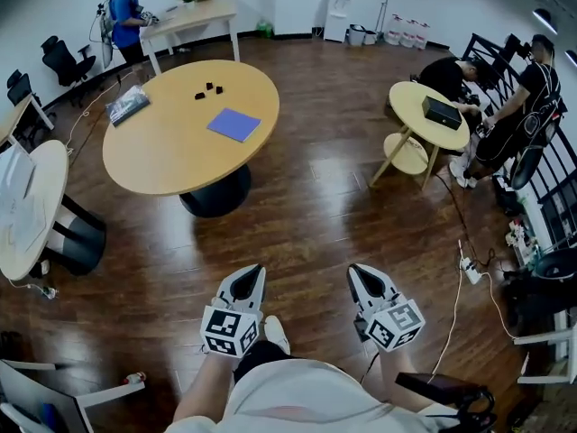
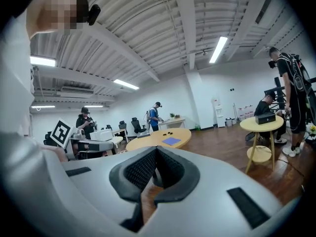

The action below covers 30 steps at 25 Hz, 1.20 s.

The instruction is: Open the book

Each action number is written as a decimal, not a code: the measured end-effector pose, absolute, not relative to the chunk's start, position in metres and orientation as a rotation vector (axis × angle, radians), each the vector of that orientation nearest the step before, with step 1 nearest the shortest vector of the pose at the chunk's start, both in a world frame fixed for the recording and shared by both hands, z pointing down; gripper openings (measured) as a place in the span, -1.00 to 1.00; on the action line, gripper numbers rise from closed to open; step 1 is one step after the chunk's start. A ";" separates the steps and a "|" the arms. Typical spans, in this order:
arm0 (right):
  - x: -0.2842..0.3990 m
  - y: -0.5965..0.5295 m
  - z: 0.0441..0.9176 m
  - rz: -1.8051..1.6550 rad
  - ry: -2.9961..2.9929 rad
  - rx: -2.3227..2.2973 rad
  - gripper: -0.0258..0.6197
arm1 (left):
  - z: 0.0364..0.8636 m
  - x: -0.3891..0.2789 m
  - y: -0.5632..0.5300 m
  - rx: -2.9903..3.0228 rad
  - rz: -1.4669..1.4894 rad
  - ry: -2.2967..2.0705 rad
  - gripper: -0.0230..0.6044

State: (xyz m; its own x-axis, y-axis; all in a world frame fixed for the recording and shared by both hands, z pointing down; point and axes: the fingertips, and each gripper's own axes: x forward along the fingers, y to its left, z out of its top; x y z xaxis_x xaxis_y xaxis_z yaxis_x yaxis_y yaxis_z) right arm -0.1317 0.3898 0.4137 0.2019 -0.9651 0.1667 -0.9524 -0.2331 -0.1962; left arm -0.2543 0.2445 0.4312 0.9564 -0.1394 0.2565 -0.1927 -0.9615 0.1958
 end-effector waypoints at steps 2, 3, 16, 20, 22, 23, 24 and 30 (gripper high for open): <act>-0.116 0.359 0.405 -0.359 1.923 -2.397 -0.93 | 0.429 -0.243 0.219 2.887 0.346 -0.239 -0.89; -0.110 0.345 0.403 -0.353 1.926 -2.401 -0.93 | 0.428 -0.238 0.207 2.885 0.344 -0.235 -0.89; -0.035 0.284 0.431 -0.469 1.833 -2.428 -0.93 | 0.442 -0.151 0.131 2.853 0.407 -0.169 -0.90; 0.009 0.260 0.434 -0.461 1.867 -2.382 -0.93 | 0.441 -0.113 0.114 2.852 0.394 -0.223 -0.89; 0.032 0.247 0.435 -0.457 1.893 -2.357 -0.93 | 0.442 -0.092 0.106 2.849 0.398 -0.249 -0.90; 0.044 0.240 0.434 -0.455 1.908 -2.346 -0.93 | 0.442 -0.081 0.102 2.847 0.400 -0.263 -0.90; 0.058 0.233 0.433 -0.450 1.926 -2.332 -0.93 | 0.442 -0.069 0.097 2.847 0.401 -0.279 -0.89; 0.142 0.199 0.431 -0.444 2.025 -2.251 -0.93 | 0.435 0.005 0.073 2.826 0.383 -0.403 -0.90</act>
State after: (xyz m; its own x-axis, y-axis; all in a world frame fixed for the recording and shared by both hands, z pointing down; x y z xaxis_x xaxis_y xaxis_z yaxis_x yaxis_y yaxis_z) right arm 0.1425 0.1985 0.4307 0.0837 -0.9837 0.1593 -0.9602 -0.1224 -0.2512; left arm 0.0048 0.0727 0.4354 0.9268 -0.2357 0.2926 -0.3043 -0.9276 0.2166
